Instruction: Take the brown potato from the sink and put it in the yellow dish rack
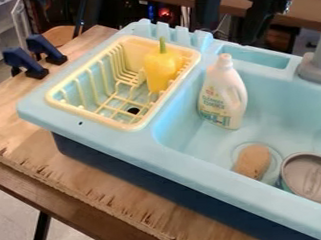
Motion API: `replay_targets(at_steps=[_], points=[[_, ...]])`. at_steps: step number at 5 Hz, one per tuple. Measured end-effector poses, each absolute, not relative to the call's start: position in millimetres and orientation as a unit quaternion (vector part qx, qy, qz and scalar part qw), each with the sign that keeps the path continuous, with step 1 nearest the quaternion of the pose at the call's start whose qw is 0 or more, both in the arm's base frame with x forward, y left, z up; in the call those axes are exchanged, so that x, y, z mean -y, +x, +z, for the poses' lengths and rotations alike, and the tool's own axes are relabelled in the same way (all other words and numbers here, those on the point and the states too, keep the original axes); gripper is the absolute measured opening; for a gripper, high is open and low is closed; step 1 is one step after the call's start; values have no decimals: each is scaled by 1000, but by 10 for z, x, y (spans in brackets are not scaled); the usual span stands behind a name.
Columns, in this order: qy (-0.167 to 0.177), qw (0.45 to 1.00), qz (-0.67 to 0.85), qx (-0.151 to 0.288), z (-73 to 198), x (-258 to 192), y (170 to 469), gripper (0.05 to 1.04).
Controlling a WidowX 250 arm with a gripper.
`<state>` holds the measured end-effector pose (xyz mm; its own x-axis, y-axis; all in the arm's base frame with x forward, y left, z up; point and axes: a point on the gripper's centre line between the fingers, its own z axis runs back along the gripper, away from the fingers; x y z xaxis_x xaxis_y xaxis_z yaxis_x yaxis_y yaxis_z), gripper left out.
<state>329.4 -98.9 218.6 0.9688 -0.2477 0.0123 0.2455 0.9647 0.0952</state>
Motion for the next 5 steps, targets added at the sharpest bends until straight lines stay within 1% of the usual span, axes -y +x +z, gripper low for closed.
replay_targets(at_steps=[1, 2, 3, 4, 5], points=[[48, 991, -127, -8, 2031, 998, 3284, 1003], [29, 987, -157, 22, 1752, 1119, 3118, 1003], [6, 984, -173, 48, 1693, 1179, 3017, 1003], [-4, 983, -177, 41, 1550, 1209, 2963, 1003], [-35, 983, -173, 50, 1462, 1229, 2989, 1003]])
